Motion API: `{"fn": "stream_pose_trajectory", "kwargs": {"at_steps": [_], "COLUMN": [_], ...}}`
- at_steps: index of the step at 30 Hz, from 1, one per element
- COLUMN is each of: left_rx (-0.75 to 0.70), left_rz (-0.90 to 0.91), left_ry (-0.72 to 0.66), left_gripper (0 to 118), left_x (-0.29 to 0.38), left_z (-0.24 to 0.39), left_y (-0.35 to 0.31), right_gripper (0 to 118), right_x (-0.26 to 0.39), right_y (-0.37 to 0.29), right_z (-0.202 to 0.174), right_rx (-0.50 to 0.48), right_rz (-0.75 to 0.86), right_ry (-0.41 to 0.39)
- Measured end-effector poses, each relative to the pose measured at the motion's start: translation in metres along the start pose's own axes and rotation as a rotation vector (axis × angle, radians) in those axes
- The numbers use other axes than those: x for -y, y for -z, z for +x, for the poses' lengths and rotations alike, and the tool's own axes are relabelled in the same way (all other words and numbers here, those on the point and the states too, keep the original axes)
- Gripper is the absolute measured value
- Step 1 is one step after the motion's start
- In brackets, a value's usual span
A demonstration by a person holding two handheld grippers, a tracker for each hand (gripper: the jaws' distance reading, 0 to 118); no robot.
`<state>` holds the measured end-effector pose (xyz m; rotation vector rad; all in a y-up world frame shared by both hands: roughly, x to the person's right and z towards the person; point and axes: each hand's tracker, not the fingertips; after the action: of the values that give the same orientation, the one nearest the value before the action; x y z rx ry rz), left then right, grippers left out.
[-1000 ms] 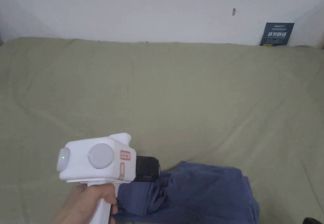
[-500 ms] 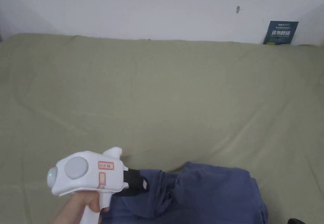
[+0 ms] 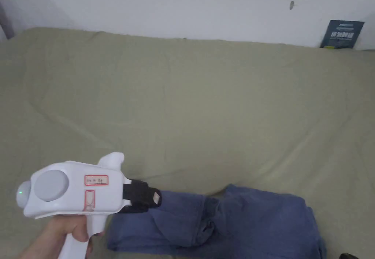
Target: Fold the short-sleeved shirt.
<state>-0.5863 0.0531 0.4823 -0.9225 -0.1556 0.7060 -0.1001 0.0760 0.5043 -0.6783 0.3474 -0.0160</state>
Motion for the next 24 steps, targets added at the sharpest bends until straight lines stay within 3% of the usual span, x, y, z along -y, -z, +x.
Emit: {"fn": "stream_pose_trajectory", "kwargs": {"at_steps": [3, 5, 8, 9, 10, 11, 12, 16, 19, 21, 22, 24], "left_rx": [-0.161, -0.191, -0.048, 0.014, 0.063, 0.115, 0.129, 0.162, 0.314, 0.401, 0.374, 0.307], "left_rz": [0.053, 0.01, 0.014, 0.032, 0.039, 0.006, -0.046, -0.061, -0.069, -0.091, -0.095, -0.093], "left_ry": [0.002, -0.082, -0.094, -0.124, -0.14, -0.151, -0.154, -0.186, -0.237, -0.304, -0.276, -0.243], "left_gripper": [0, 0, 0, 19, 79, 115, 118, 116, 115, 107, 87, 27], "left_x": [0.004, 0.01, 0.015, 0.017, 0.017, 0.017, 0.015, 0.006, -0.003, -0.001, 0.0, 0.004], "left_z": [-0.043, -0.066, -0.082, -0.084, -0.086, -0.088, -0.088, -0.098, -0.106, -0.108, -0.106, -0.098], "left_y": [-0.031, -0.031, -0.019, -0.015, -0.01, 0.0, 0.009, 0.038, 0.054, 0.065, 0.07, 0.074], "right_gripper": [1, 1, 1, 1, 1, 1, 1, 1, 1, 1, 1, 1], "right_x": [-0.001, -0.001, -0.002, -0.003, -0.003, -0.004, -0.005, -0.006, -0.007, -0.006, -0.006, -0.005], "right_y": [0.003, 0.005, 0.007, 0.007, 0.006, 0.007, 0.007, 0.007, 0.007, 0.006, 0.006, 0.005], "right_z": [-0.01, -0.015, -0.024, -0.027, -0.028, -0.029, -0.03, -0.03, -0.027, -0.026, -0.025, -0.024], "right_rx": [-0.019, -0.038, -0.041, -0.041, -0.041, -0.042, -0.04, -0.024, -0.014, -0.011, -0.009, -0.002], "right_rz": [-0.003, -0.007, -0.015, -0.016, -0.016, -0.018, -0.022, -0.025, -0.032, -0.035, -0.035, -0.034], "right_ry": [-0.008, -0.009, -0.034, -0.038, -0.04, -0.042, -0.044, -0.055, -0.049, -0.045, -0.043, -0.04]}}
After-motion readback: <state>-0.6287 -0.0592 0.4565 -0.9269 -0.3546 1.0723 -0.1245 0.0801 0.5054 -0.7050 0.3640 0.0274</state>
